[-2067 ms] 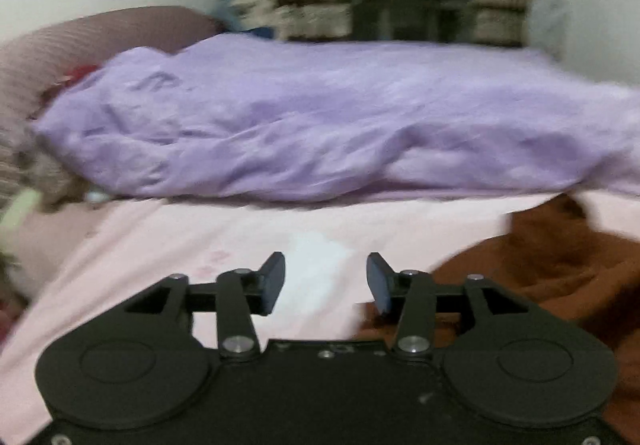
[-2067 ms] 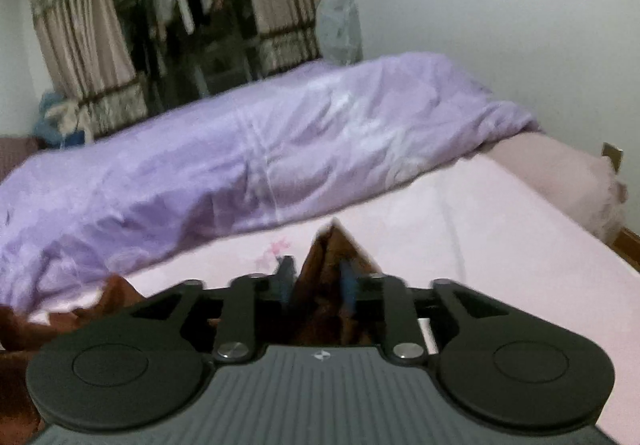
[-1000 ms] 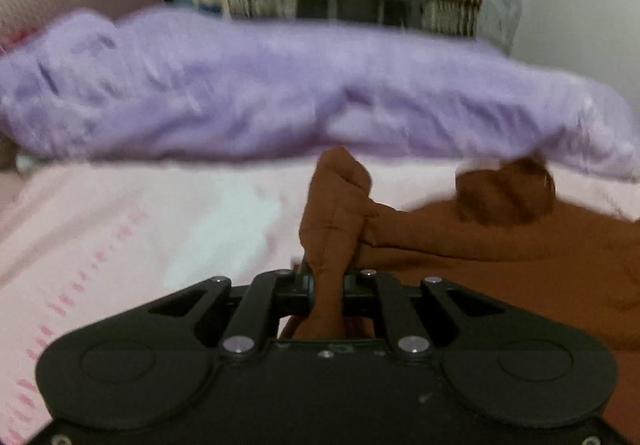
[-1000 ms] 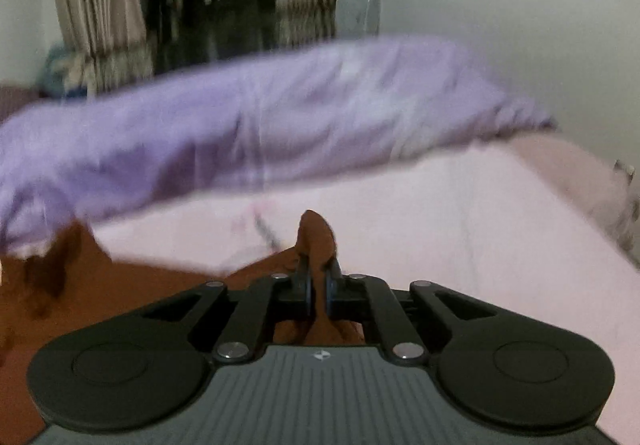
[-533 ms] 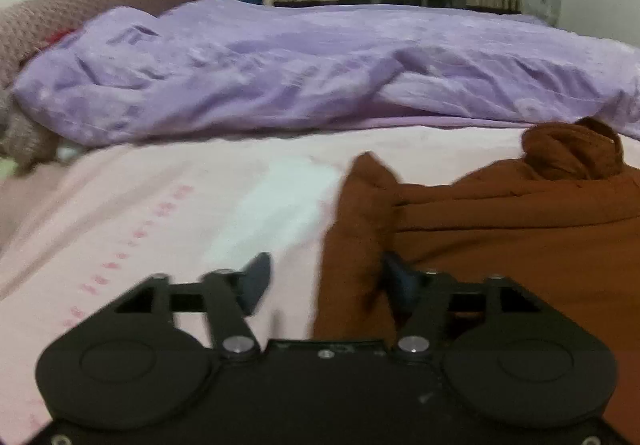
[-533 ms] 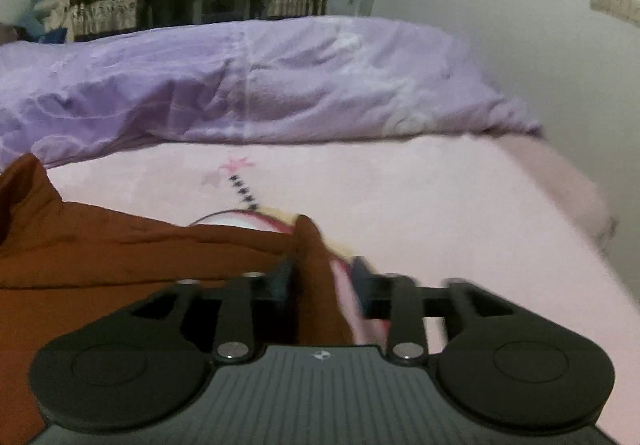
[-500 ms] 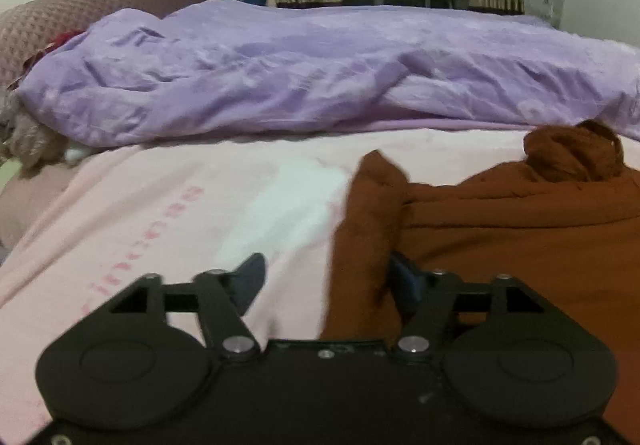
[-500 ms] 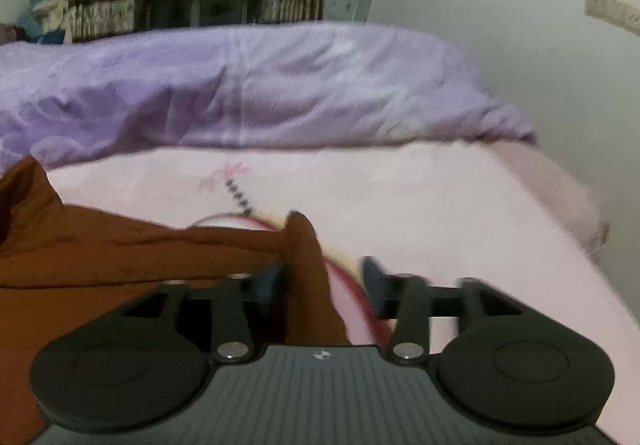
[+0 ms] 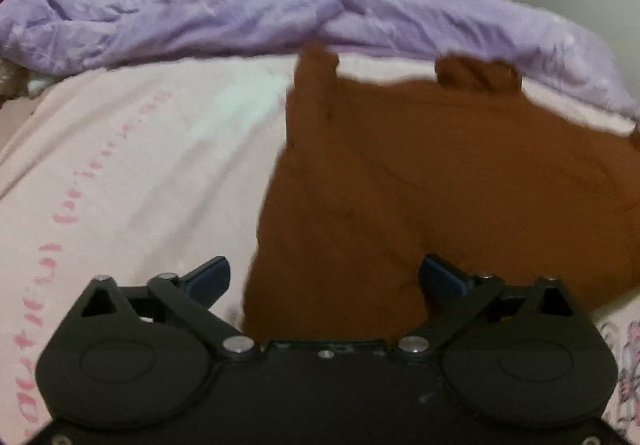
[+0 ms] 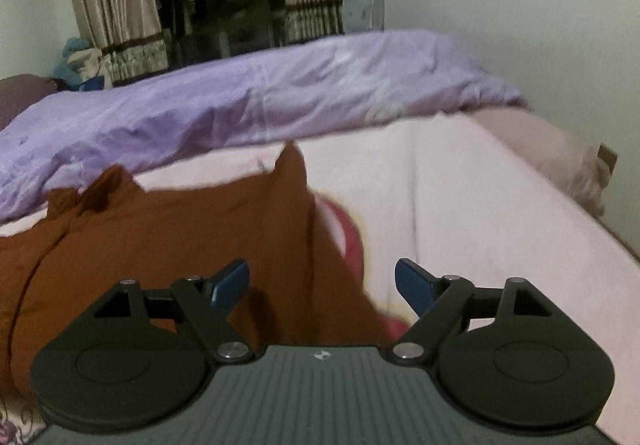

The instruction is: Fold large clothes

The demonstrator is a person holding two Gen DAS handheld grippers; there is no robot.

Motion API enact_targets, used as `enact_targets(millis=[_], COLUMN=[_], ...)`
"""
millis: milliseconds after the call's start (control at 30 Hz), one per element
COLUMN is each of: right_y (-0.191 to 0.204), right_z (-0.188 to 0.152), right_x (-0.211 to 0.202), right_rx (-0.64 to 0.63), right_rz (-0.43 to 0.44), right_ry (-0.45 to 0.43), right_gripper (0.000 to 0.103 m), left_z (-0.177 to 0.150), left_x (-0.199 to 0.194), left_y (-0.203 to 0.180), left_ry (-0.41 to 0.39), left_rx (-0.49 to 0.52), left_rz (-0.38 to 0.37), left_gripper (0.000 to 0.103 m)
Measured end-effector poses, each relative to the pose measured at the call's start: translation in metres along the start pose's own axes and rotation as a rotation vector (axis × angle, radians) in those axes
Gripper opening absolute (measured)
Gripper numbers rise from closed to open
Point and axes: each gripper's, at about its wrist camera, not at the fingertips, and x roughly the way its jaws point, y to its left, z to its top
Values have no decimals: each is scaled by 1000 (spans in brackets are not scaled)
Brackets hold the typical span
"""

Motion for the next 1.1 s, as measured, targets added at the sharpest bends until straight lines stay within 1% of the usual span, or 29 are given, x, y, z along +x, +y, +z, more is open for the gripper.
enact_targets(millis=[33, 67, 100, 133, 167, 200, 233, 267, 300, 333, 367, 433, 467, 500, 567, 600, 667, 733, 767, 833, 900, 933, 967, 1000, 1033, 1067, 1100], right_y=[1, 1, 0, -3, -7, -13, -19, -23, -22, -18, -13, -3, -1, -1, -1, 1, 3, 4, 3, 3, 3, 4, 6, 9, 10, 10, 10], right_z=[-3, -8, -12, -16, -19, -21, -22, -22, -19, -17, -13, -5, -1, 1, 1, -3, -13, -30, -38, -54, -66, -67, -65, -62, -57, -52, -48], right_x=[7, 14, 20, 29, 32, 34, 36, 34, 28, 17, 5, -23, -37, -48, -69, -78, -83, -78, -69, -41, -25, -23, -24, -28, -32, -36, -45], right_rx=[-1, -4, 1, 24, 56, 111, 183, 227, 242, 230, 204, 172, 181, 205, 261, 267, 274, 277, 270, 266, 256, 251, 228, 202, 178, 166, 166], right_rz=[-15, -9, 5, 20, 24, 42, 92, 129, 145, 134, 119, 120, 144, 165, 219, 218, 200, 171, 148, 75, 30, 19, 8, -10, -42, -74, -120], right_ry=[27, 54, 75, 93, 90, 86, 95, 91, 82, 62, 30, -30, -54, -62, -74, -81, -82, -49, -27, 36, 47, 41, 41, 41, 37, 24, -11], right_gripper=[97, 97, 100, 103, 101, 82, 69, 43, 32, 28, 22, 20, 19, 18, 18, 18, 18, 18, 18, 20, 31, 33, 38, 52, 59, 61, 54], left_z=[-2, -3, -4, -4, -4, -3, -2, -2, 1, 7, 11, 16, 16, 15, 7, 0, -18, -33, -38, -42, -44, -41, -38, -35, -32, -29, -25], left_x=[5, 9, 13, 14, 15, 13, 9, 1, -10, -21, -35, -60, -69, -77, -89, -94, -96, -84, -70, -37, -21, -20, -21, -26, -33, -39, -45], left_y=[0, 2, 3, 4, 2, 1, -2, -4, -3, 2, 7, 13, 11, 9, 8, 14, 30, 45, 48, 47, 43, 39, 34, 30, 24, 16, 11], left_ry=[4, 14, 14, -1, -13, -27, -48, -76, -107, -140, -175, -224, -239, -251, -264, -255, -218, -161, -120, -57, -53, -59, -69, -88, -117, -153, -193], left_rx=[-16, -45, -68, -74, -75, -81, -73, -63, -72, -98, -123, -139, -126, -118, -113, -141, -197, -231, -240, -215, -196, -183, -168, -142, -102, -63, -31], left_rz=[-7, -29, -58, -81, -102, -114, -109, -85, -60, -52, -58, -67, -47, -11, 29, 33, 18, 0, -7, 22, 59, 84, 113, 152, 207, 270, 331], left_gripper=[103, 103, 101, 85, 76, 57, 36, 27, 18, 16, 16, 15, 15, 15, 14, 14, 15, 16, 17, 24, 30, 36, 39, 49, 61, 68, 79])
